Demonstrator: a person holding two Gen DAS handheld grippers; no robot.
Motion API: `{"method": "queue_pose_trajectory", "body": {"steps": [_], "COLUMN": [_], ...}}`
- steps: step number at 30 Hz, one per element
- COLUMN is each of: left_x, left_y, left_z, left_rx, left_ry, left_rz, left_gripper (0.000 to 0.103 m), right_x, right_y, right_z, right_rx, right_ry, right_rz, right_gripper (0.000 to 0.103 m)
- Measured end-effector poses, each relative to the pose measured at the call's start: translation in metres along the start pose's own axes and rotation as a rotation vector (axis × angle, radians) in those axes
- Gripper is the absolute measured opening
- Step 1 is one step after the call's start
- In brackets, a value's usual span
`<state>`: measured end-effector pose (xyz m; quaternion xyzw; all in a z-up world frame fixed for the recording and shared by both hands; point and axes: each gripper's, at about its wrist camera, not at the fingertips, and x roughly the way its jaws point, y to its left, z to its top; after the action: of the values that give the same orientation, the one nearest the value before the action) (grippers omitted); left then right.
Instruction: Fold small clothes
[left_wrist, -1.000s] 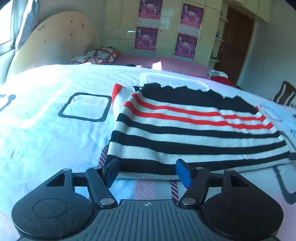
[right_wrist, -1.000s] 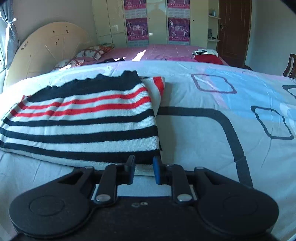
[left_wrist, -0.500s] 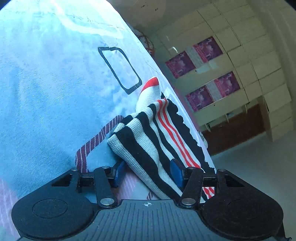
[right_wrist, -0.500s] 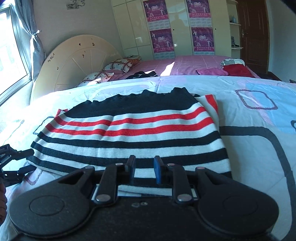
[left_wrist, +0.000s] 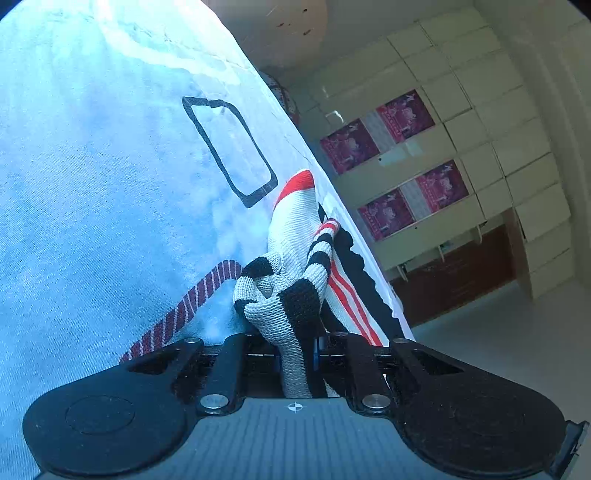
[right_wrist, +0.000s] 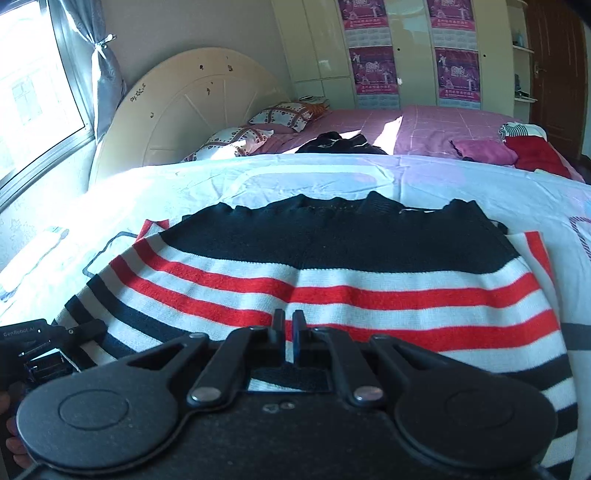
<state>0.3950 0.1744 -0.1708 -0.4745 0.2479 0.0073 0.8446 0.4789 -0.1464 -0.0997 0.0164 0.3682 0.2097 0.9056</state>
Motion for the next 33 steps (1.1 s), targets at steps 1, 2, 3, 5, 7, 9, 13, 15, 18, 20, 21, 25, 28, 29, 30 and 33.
{"method": "queue_pose_trajectory", "body": {"steps": [1, 2, 3, 5, 7, 9, 13, 15, 18, 20, 21, 25, 28, 29, 30, 33], "left_x": [-0.001, -0.001, -0.002, -0.001, 0.001, 0.000, -0.002, -0.004, -0.006, -0.006, -0.006, -0.007, -0.008, -0.011, -0.013, -0.017], "left_y": [0.000, -0.001, -0.004, -0.011, -0.015, -0.016, -0.019, -0.020, -0.018, -0.017, -0.017, -0.015, -0.014, -0.012, -0.012, -0.008], "left_z": [0.000, 0.000, -0.001, -0.003, -0.003, -0.003, -0.002, -0.002, -0.005, -0.005, -0.005, -0.005, -0.005, -0.005, -0.006, -0.013], "left_rx": [0.002, 0.007, 0.018, 0.048, 0.071, 0.071, 0.069, 0.075, 0.080, 0.077, 0.077, 0.076, 0.049, 0.029, 0.025, 0.026], "left_ry": [0.000, -0.001, -0.001, -0.008, -0.010, -0.012, -0.007, -0.004, -0.006, -0.006, -0.006, -0.004, 0.004, 0.012, 0.019, 0.033], "left_rz": [0.004, 0.012, 0.024, 0.053, 0.071, 0.076, 0.084, 0.088, 0.088, 0.085, 0.085, 0.082, 0.071, 0.063, 0.056, 0.043], "left_gripper": [0.014, 0.014, 0.014, 0.015, 0.017, 0.017, 0.017, 0.017, 0.017, 0.017, 0.017, 0.018, 0.018, 0.018, 0.018, 0.018], "right_x": [0.003, 0.006, 0.010, 0.013, 0.013, 0.012, 0.007, 0.008, 0.012, 0.012, 0.011, 0.007, 0.010, 0.008, 0.005, 0.002], "right_y": [0.002, 0.003, 0.003, 0.000, -0.003, -0.004, -0.003, -0.002, -0.001, -0.001, -0.002, -0.001, -0.002, -0.002, -0.002, -0.002], "right_z": [0.001, 0.000, -0.001, -0.004, -0.008, -0.009, -0.006, -0.006, -0.006, -0.006, -0.006, -0.006, -0.008, -0.007, -0.007, -0.007], "right_rx": [-0.005, -0.003, 0.004, 0.021, 0.038, 0.038, 0.031, 0.025, 0.023, 0.031, 0.032, 0.037, 0.039, 0.047, 0.051, 0.044], "right_ry": [0.006, 0.013, 0.024, 0.038, 0.043, 0.041, 0.035, 0.043, 0.054, 0.052, 0.050, 0.036, 0.047, 0.040, 0.029, 0.028], "right_rz": [-0.001, -0.004, -0.012, -0.025, -0.029, -0.029, -0.028, -0.030, -0.039, -0.038, -0.038, -0.030, -0.035, -0.032, -0.027, -0.019], "right_gripper": [0.004, 0.004, 0.004, 0.004, 0.004, 0.004, 0.004, 0.004, 0.004, 0.004, 0.004, 0.004, 0.004, 0.004, 0.004, 0.005]}}
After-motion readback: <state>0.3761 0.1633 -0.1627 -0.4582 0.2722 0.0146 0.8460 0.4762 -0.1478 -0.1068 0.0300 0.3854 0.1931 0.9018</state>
